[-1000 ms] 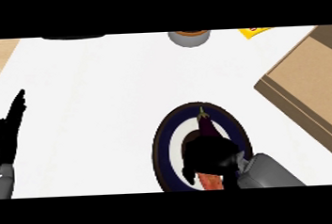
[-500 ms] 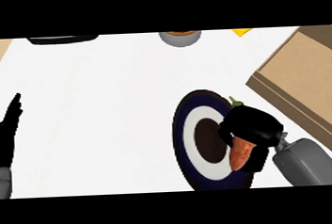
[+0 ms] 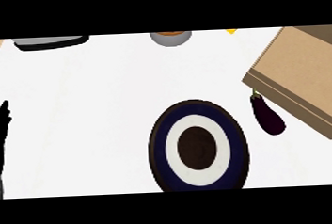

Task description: Pick the sweet potato from the plate and place it in the cardboard box

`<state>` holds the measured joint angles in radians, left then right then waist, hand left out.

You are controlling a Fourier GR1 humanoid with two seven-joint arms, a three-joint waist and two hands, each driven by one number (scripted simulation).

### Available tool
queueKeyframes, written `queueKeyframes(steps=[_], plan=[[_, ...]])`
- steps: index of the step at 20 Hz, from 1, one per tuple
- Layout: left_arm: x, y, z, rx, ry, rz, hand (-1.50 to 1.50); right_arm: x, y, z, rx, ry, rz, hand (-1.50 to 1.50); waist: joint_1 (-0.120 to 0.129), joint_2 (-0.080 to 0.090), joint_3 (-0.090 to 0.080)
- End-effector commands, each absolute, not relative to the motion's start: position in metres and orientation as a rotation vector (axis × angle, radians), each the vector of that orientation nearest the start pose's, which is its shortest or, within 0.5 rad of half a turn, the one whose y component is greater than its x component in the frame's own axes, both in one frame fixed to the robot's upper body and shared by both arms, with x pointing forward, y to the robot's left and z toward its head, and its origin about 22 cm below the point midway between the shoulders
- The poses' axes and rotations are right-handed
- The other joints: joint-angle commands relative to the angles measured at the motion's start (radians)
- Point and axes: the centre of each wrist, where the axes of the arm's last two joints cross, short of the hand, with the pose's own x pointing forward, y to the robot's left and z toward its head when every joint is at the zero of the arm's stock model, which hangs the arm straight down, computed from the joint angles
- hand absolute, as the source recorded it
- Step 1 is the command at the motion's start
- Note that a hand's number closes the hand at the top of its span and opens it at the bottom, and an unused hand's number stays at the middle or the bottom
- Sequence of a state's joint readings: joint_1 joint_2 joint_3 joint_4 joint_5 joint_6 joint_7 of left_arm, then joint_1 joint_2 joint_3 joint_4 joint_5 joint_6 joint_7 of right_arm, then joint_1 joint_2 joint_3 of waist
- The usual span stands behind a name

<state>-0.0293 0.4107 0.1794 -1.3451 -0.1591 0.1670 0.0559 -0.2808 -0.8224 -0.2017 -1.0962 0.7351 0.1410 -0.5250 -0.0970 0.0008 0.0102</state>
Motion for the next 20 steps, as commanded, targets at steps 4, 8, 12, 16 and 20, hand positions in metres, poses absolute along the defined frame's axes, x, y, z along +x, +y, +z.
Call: queueKeyframes(steps=[4,8,12,16,20], plan=[[0.252,0.37,0.021,0.657,-1.368,-0.186,0.0,0.225,-0.582,0.195,-1.179,-1.657,0.98,1.5,0.069,0.007,-0.001],[0.248,0.358,0.013,0.623,-1.384,-0.219,0.0,0.196,-0.615,0.191,-1.142,-1.687,0.955,1.5,0.116,0.011,-0.003],[0.272,0.364,0.029,0.629,-1.399,-0.232,0.0,0.222,-0.61,0.221,-1.005,-1.738,0.901,1.5,0.133,0.012,-0.007],[0.269,0.338,0.016,0.611,-1.397,-0.24,0.0,0.246,-0.599,0.213,-0.903,-1.75,0.811,1.5,0.151,0.014,-0.007],[0.273,0.337,0.023,0.611,-1.383,-0.235,0.0,0.275,-0.582,0.228,-0.872,-1.747,0.775,1.5,0.147,0.01,-0.008]])
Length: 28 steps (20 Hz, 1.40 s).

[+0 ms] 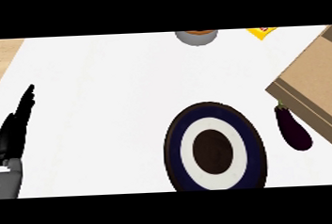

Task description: Pick the sweet potato from the plate and place it in the cardboard box

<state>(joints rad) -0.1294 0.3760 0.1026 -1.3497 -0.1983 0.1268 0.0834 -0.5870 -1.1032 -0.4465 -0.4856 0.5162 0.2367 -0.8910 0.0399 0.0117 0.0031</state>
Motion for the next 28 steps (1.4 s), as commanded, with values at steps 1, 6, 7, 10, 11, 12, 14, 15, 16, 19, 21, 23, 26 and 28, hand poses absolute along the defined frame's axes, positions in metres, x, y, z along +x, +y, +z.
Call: queueKeyframes(steps=[1,6,7,10,11,12,14,15,16,19,21,23,26,28], plan=[[0.274,0.348,0.024,0.62,-1.39,-0.234,0.0,0.288,-0.572,0.205,-0.83,-1.75,0.76,1.5,0.007,0.0,-0.001],[0.274,0.339,0.011,0.619,-1.397,-0.247,0.0,0.337,-0.532,0.217,-0.748,-1.691,0.738,1.5,0.005,-0.001,-0.002],[0.272,0.342,0.015,0.613,-1.402,-0.253,0.0,0.326,-0.545,0.208,-0.749,-1.69,0.692,1.5,0.024,0.007,0.0],[0.283,0.334,0.034,0.595,-1.413,-0.257,0.0,0.352,-0.52,0.219,-0.718,-1.659,0.726,1.5,0.019,0.003,0.0],[0.284,0.343,0.025,0.615,-1.404,-0.239,0.0,0.364,-0.506,0.195,-0.712,-1.678,0.721,1.5,0.016,0.007,0.0],[0.271,0.343,0.021,0.596,-1.391,-0.246,0.0,0.361,-0.511,0.203,-0.728,-1.669,0.704,1.5,0.02,0.005,0.0],[0.268,0.348,0.017,0.612,-1.413,-0.246,0.0,0.373,-0.497,0.197,-0.738,-1.639,0.725,1.5,0.021,0.007,0.0],[0.274,0.342,0.013,0.625,-1.402,-0.258,0.0,0.379,-0.489,0.188,-0.73,-1.635,0.727,1.5,0.02,0.01,0.0],[0.285,0.346,0.028,0.62,-1.413,-0.241,0.0,0.376,-0.488,0.171,-0.759,-1.604,0.748,1.5,0.028,0.017,0.001],[0.281,0.338,0.015,0.617,-1.409,-0.244,0.0,0.393,-0.461,0.154,-0.826,-1.578,0.704,1.5,0.021,0.013,0.0],[0.28,0.334,0.02,0.59,-1.42,-0.257,0.0,0.389,-0.467,0.148,-0.764,-1.52,0.665,1.5,0.032,0.016,0.001],[0.285,0.35,0.023,0.613,-1.405,-0.261,0.0,0.396,-0.457,0.145,-0.696,-1.456,0.634,-1.5,0.028,0.018,0.0],[0.288,0.339,0.037,0.598,-1.433,-0.241,0.0,0.392,-0.464,0.149,-0.661,-1.436,0.629,-1.5,0.035,0.015,0.002],[0.283,0.331,0.017,0.608,-1.426,-0.251,0.0,0.393,-0.456,0.132,-0.643,-1.48,0.603,-1.5,0.033,0.019,0.002]])
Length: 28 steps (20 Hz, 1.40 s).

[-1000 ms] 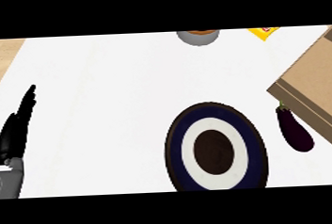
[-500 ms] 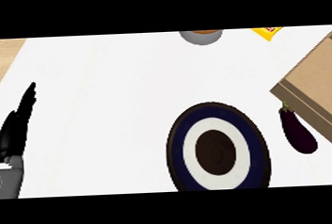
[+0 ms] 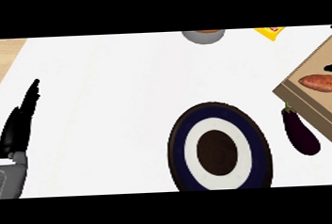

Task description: Pick the sweet potato from the plate and place it in the cardboard box

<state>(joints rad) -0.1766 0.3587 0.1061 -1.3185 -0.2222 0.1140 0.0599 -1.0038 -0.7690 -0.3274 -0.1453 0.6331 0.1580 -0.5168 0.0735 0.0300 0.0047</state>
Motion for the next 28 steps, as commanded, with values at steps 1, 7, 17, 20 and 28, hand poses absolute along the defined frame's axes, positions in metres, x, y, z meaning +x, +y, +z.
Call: queueKeyframes(steps=[1,7,17,20,28], plan=[[0.283,0.348,0.025,0.62,-1.421,-0.261,0.0,0.397,-0.453,0.137,-0.637,-1.489,0.595,-1.5,0.007,0.003,0.0],[0.281,0.345,0.023,0.594,-1.41,-0.252,0.0,0.398,-0.455,0.147,-0.604,-1.702,0.461,-1.5,-0.011,-0.003,0.0],[0.279,0.344,0.02,0.616,-1.412,-0.24,0.0,0.354,-0.52,0.179,-0.53,-1.831,0.134,-1.5,-0.017,-0.001,0.002],[0.275,0.349,0.022,0.617,-1.418,-0.244,0.0,0.323,-0.55,0.179,-0.519,-1.835,0.093,-1.5,-0.019,0.0,0.003],[0.28,0.347,0.024,0.614,-1.421,-0.216,0.0,0.269,-0.592,0.183,-0.605,-1.786,0.026,-1.5,-0.025,0.009,0.007]])
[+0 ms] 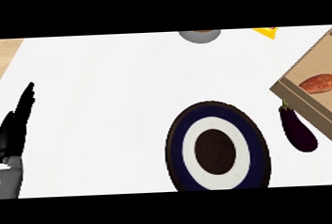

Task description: Pick the sweet potato from the plate and place it in the cardboard box

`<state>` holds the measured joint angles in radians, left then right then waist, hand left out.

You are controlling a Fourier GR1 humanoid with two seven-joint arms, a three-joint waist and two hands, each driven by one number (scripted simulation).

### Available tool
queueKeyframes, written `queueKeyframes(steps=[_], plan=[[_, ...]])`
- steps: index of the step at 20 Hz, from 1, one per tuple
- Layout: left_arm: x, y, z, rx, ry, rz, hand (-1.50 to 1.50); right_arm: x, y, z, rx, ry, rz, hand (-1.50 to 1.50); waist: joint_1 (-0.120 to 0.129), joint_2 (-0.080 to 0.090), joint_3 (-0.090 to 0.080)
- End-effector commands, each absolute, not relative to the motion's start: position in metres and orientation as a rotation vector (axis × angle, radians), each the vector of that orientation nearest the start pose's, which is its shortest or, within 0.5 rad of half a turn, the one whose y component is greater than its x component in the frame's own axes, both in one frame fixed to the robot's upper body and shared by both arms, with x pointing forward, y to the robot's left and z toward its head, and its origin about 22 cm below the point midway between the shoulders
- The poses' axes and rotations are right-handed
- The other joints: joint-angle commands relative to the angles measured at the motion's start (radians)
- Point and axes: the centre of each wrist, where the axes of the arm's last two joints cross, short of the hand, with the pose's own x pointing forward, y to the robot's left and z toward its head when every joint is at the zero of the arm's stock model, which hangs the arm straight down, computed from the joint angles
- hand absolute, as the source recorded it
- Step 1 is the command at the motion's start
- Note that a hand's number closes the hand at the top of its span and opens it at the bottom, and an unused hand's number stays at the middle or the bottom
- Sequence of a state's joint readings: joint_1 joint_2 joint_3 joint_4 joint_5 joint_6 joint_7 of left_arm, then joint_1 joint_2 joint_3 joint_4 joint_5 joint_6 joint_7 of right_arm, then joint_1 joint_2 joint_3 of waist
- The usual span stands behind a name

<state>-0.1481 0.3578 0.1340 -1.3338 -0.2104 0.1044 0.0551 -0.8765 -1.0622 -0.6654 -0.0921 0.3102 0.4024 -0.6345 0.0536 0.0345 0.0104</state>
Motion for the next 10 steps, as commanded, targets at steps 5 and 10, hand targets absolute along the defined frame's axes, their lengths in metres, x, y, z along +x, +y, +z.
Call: queueKeyframes(steps=[5,10], plan=[[0.271,0.347,0.02,0.617,-1.408,-0.24,0.0,0.231,-0.617,0.193,-0.617,-1.771,0.056,-1.5,-0.014,-0.001,0.005],[0.268,0.347,0.014,0.625,-1.392,-0.207,0.0,0.206,-0.631,0.208,-0.614,-1.712,0.146,-1.5,-0.023,-0.004,0.007]])
